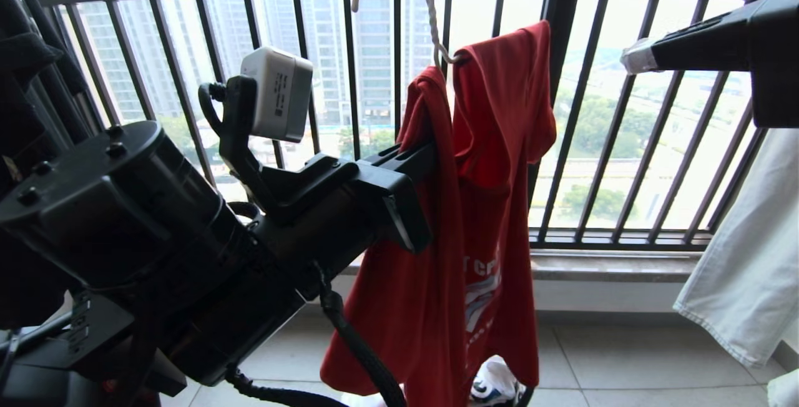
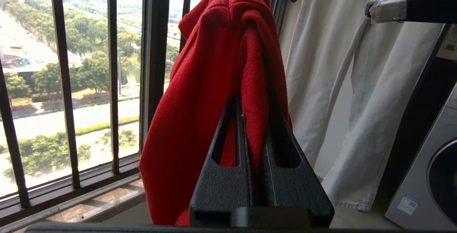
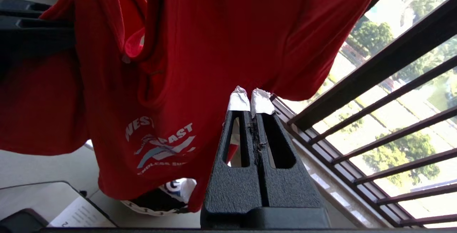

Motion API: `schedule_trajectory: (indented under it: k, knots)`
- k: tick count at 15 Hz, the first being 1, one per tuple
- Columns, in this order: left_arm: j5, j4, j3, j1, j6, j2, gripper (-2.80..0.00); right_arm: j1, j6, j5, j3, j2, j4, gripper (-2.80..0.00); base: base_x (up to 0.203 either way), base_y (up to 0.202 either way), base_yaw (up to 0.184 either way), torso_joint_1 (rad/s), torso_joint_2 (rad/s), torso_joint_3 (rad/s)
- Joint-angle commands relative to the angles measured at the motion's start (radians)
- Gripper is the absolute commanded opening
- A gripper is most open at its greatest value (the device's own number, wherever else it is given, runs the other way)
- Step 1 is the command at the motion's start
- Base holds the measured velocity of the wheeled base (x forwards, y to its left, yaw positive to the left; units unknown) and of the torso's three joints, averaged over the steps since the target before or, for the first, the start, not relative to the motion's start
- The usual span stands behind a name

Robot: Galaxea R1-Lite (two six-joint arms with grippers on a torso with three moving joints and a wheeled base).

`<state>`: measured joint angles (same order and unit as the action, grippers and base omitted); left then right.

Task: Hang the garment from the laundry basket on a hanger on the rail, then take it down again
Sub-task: Hang the clothes on the clothes rack

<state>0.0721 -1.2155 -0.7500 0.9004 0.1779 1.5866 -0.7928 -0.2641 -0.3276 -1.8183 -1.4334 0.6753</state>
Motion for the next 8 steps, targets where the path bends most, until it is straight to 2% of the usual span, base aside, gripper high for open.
schedule_trajectory:
  k: [1,2,3,8]
  knots:
    - [-0.048,-0.006,0.034,0.0,0.005,-0.032,-2.8,0.002,-0.09,0.057,-0.001,0.002,0.005,-2.8,0.0,0.0,0.0,0.0,0.0,0.0]
    - [-0.068,-0.006,0.047,0.0,0.008,-0.039,-2.8,0.005,-0.129,0.071,0.0,0.002,0.006,-2.8,0.0,0.0,0.0,0.0,0.0,0.0]
    - [-0.077,-0.004,0.055,0.0,0.009,-0.043,-2.8,0.007,-0.17,0.078,0.0,0.001,0.005,0.0,0.0,0.0,0.0,0.0,0.0,0.0]
    - [-0.218,0.075,0.109,-0.011,0.036,-0.114,-2.8,0.013,-0.24,0.119,-0.074,-0.054,0.006,0.0,0.0,0.0,0.0,0.0,0.0,0.0]
